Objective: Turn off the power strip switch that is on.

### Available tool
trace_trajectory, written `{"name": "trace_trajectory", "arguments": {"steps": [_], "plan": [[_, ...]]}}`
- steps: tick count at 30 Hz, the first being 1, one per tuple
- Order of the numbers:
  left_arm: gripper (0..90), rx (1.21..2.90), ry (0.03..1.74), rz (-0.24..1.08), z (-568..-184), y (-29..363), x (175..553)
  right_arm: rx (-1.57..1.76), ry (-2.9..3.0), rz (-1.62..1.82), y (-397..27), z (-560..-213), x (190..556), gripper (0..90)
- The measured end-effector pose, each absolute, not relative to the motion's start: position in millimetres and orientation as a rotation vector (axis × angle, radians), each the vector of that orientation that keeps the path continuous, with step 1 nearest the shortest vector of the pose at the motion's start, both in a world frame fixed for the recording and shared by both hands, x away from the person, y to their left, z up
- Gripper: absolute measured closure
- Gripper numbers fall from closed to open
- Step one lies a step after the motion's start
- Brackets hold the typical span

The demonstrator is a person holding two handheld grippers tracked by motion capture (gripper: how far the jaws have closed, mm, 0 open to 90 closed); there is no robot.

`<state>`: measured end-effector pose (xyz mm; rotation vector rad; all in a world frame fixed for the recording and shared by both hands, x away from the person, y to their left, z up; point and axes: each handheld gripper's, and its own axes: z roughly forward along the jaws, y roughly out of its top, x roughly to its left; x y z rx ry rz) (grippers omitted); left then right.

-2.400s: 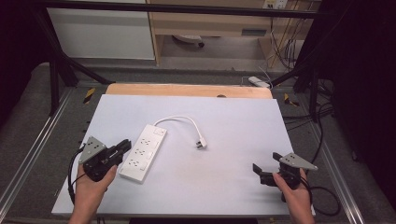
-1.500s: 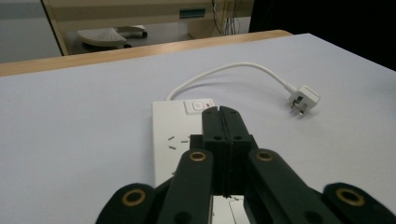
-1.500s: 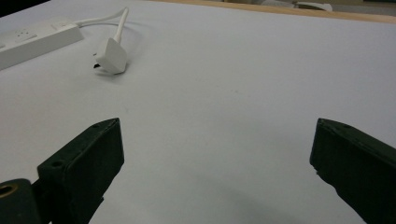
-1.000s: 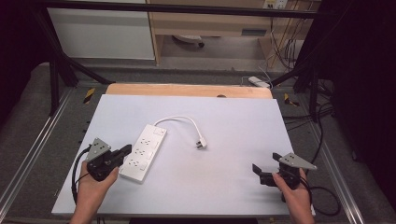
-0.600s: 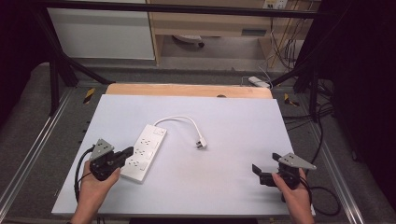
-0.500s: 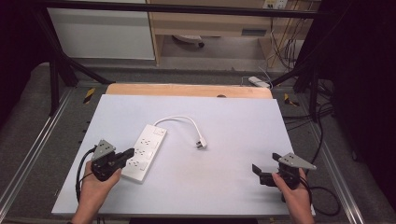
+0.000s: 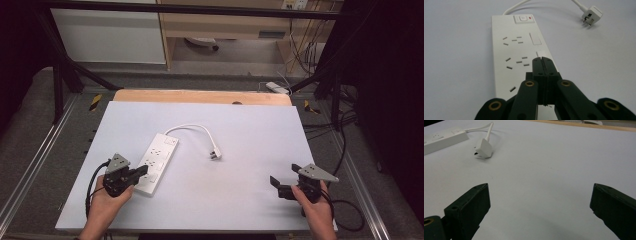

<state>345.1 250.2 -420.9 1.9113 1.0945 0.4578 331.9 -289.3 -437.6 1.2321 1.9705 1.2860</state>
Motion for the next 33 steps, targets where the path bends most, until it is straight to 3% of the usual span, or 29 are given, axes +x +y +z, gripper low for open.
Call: {"name": "trace_trajectory", "arguments": {"steps": [33], "plan": [[89.8,2.001,1.075,0.372,-429.0,239.7,340.4,1.231,1.971,1.284,-289.4,-437.5,331.8,3.4]]}}
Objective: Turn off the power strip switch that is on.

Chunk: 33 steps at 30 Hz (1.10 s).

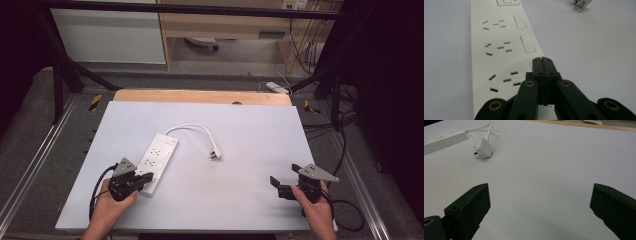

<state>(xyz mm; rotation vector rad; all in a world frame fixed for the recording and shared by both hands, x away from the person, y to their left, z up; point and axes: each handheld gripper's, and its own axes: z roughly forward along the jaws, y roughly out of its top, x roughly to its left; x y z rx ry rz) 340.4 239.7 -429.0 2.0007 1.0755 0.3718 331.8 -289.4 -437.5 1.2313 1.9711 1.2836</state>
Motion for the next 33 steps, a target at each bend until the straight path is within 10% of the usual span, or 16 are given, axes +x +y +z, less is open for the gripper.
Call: {"name": "trace_trajectory", "arguments": {"steps": [33], "plan": [[89.8,2.022,1.073,0.355,-431.5,237.3,340.2,1.227,1.968,1.279,-289.0,-437.2,331.5,3.6]]}}
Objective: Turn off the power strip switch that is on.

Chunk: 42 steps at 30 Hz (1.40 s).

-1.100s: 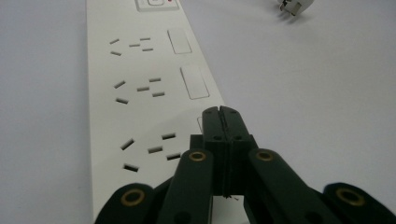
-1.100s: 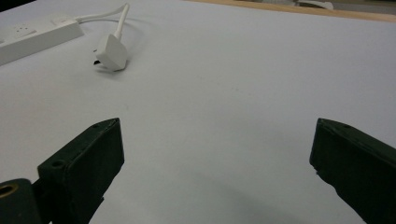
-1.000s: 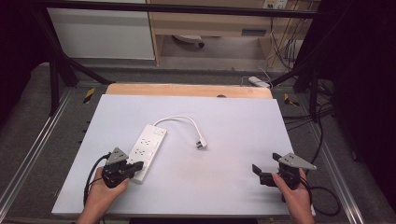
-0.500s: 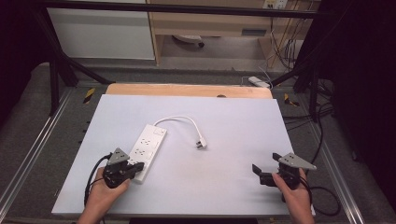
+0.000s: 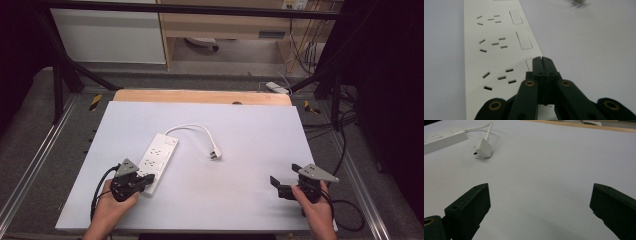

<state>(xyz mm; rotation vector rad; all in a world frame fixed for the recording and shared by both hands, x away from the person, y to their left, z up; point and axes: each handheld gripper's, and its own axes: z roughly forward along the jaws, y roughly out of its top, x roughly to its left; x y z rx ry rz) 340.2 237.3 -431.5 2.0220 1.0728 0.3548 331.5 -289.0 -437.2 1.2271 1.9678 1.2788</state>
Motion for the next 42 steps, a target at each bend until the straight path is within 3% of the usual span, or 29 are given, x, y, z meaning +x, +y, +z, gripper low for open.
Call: {"name": "trace_trajectory", "arguments": {"steps": [42], "plan": [[90.0,2.009,1.066,0.307,-435.3,240.4,342.4,1.222,1.976,1.257,-288.2,-437.9,331.9,3.8]]}}
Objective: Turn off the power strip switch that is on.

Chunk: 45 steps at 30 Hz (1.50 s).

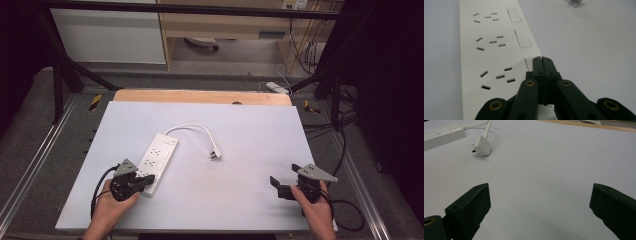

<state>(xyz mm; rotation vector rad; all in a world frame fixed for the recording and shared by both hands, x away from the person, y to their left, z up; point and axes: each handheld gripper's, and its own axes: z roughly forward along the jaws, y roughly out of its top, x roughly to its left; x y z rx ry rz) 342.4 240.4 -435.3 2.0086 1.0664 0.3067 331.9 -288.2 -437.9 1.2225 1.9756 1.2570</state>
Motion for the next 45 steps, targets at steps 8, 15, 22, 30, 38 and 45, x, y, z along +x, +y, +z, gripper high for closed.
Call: {"name": "trace_trajectory", "arguments": {"steps": [8,15,22,30,38,45], "plan": [[90.0,2.006,1.05,0.312,-436.0,238.2,341.8,1.223,1.973,1.263,-288.4,-437.5,331.7,3.8],[90.0,2.012,1.047,0.333,-435.5,237.8,341.4,1.225,1.972,1.264,-288.3,-437.3,331.6,3.8],[90.0,1.995,1.033,0.341,-433.4,237.3,340.7,1.225,1.973,1.263,-288.4,-437.3,331.6,3.8],[90.0,1.958,1.026,0.361,-430.5,238.2,340.0,1.223,1.974,1.263,-288.4,-437.4,331.7,3.8],[90.0,1.917,1.023,0.389,-427.5,241.0,339.5,1.226,1.973,1.265,-288.4,-437.3,331.7,3.8],[89.3,1.894,1.017,0.42,-426.0,241.5,339.0,1.224,1.972,1.266,-288.5,-437.3,331.7,3.8]]}}
